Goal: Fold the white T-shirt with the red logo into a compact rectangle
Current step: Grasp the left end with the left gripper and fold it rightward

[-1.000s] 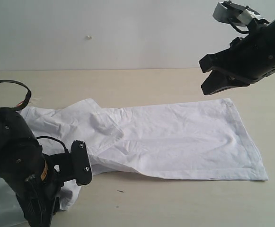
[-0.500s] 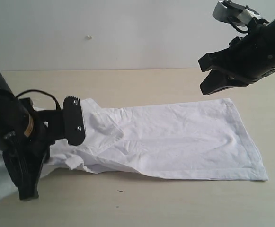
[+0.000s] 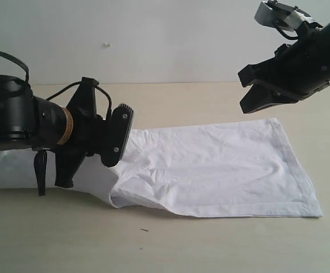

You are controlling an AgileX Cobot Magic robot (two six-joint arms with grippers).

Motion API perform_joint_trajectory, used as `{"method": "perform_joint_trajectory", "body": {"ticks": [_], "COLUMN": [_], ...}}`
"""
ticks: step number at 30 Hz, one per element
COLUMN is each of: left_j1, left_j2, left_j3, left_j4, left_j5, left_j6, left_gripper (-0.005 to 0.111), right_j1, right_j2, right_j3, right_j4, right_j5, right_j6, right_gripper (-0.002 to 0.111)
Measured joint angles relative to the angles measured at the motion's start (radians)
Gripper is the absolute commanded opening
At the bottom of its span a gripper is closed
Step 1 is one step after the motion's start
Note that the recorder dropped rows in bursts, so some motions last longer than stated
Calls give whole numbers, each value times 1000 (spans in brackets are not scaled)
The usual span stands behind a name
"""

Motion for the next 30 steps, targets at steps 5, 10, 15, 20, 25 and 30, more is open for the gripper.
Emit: {"method": "perform_joint_trajectory", "body": {"ticks": [5, 10, 15, 20, 25, 30], "left_j1": [58, 120, 156, 162, 162, 162], "left_j2": [44, 67, 71, 71, 81, 101], "left_j3": [0, 0, -35, -62, -62, -62], "left_j4": [-3, -7, -45, -119, -127, -130], "left_j5": [-25, -100, -259, -350, -358, -277], "left_j6": [0, -22, -116, -149, -156, -160], "left_gripper": [52, 52, 52, 52, 52, 52], "right_j1": [0, 0, 0, 0, 0, 0], "right_j2": [0, 0, 0, 0, 0, 0], "right_j3": [0, 0, 0, 0, 0, 0], "right_j4": [0, 2, 2, 2, 5, 7], "right_j5": [-3, -3, -3, -3, -6, -8], "right_j6": [-2, -2, -2, -2, -2, -2], "right_gripper": [0, 0, 0, 0, 0, 0]}}
